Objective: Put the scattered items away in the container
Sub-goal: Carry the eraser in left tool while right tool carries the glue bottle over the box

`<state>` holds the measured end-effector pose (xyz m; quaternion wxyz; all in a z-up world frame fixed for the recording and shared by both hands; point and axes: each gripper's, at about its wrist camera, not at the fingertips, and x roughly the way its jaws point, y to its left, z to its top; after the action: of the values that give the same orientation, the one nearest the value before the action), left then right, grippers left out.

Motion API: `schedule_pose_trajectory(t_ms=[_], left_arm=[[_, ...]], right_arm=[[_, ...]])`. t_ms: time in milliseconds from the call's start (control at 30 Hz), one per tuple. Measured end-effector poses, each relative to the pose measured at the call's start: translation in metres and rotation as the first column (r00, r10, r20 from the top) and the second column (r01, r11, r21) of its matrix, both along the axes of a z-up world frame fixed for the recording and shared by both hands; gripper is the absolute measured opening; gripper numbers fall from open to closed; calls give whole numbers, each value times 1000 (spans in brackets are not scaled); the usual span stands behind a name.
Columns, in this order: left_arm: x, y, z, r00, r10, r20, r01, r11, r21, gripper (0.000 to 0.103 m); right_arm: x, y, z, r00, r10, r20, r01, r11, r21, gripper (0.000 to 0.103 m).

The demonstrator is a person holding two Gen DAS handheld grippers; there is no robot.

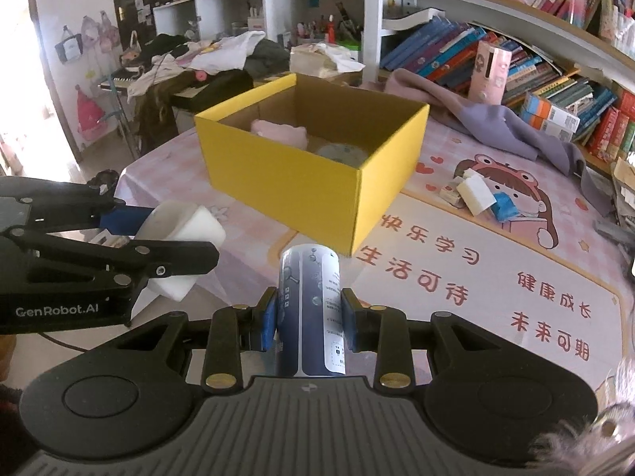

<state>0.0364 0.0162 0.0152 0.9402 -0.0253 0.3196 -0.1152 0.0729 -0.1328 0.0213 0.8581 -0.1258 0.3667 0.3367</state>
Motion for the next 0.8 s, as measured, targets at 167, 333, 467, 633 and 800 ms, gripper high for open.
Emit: schedule_pose_trajectory(t_ms=[167,333,467,633,800], left_arm=[[-3,12,-2,998,57,-10,-57,998,-12,36],[0,22,-4,993,119,-23,-119,993,-12,36],[10,32,-3,983,180,-23,-180,984,-4,36],[36,43,10,973,230,-1,-230,973,-3,36],[77,49,28,968,245,59,-245,969,-16,36]], right_arm=[[-1,13,3,999,49,8,-49,999,-9,30],[5,27,1,993,115,6,-115,993,-11,30],[17,37,0,985,170,17,-170,985,3,30],[48,48,16,977,204,62,-208,976,68,30],[92,54,41,975,194,112,-208,968,136,30]])
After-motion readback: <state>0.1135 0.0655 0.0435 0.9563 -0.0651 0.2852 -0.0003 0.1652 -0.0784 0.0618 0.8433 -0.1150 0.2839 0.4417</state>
